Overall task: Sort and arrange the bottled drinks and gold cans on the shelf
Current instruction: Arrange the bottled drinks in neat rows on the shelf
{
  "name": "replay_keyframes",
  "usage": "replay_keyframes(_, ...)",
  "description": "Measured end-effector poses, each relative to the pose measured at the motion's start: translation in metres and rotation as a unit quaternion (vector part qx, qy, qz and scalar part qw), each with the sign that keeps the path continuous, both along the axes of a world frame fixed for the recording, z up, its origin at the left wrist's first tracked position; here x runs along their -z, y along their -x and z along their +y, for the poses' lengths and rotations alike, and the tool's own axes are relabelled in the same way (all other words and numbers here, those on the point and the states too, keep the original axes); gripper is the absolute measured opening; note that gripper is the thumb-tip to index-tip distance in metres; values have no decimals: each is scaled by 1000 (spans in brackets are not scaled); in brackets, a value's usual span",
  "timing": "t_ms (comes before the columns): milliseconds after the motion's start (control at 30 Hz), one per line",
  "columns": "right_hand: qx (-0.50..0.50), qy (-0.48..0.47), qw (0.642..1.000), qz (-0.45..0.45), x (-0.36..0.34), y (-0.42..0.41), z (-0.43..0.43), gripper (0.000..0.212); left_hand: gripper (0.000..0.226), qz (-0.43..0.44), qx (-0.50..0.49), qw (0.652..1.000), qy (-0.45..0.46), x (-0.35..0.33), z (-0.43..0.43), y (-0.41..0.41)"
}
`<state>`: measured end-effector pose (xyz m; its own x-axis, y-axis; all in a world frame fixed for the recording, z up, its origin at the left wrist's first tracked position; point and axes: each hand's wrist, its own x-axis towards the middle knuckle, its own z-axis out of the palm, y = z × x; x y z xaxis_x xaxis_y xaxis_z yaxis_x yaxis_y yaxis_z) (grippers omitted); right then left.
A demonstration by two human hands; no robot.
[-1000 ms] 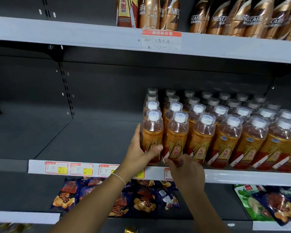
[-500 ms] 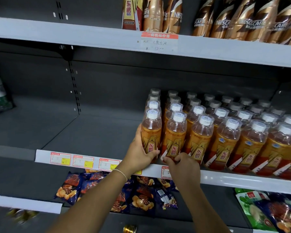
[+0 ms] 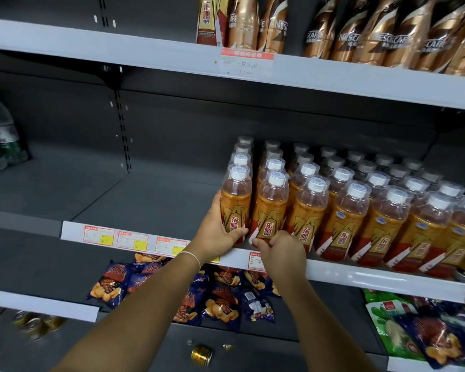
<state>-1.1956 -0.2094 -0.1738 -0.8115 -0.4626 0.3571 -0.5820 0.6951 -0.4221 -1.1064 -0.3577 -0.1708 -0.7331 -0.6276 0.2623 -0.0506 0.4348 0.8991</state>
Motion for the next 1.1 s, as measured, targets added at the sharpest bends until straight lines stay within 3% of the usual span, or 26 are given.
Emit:
replay_keyframes(233, -3, -2, 999, -37, -3, -2, 0, 43, 94, -23, 7, 1000, 9, -8, 3, -10)
replay_keyframes(367, -22, 2, 999, -44, 2, -9, 8, 30, 81, -92, -9, 992, 88, -7, 4, -26)
replay_keyframes(533, -33, -26, 998, -44, -1, -25, 17, 40, 74, -163, -10, 971, 173, -5, 12, -56)
replay_keyframes(667, -43, 1, 999, 29, -6, -43, 18, 47, 75, -179, -27, 959, 217, -9, 24, -67)
replay_keyframes(767, -61, 9, 998, 10, -13, -49, 15, 43, 48, -164, -80, 956, 229, -16, 33, -59)
replay_keyframes(900, -68, -1, 998, -4, -16, -48, 12, 45, 45, -185, -135, 953, 200, -29, 30, -42)
replay_keyframes(1100, -88, -16, 996, -24, -11, -48, 9, 52, 41, -138, -128, 975, 119, -27, 20, -27)
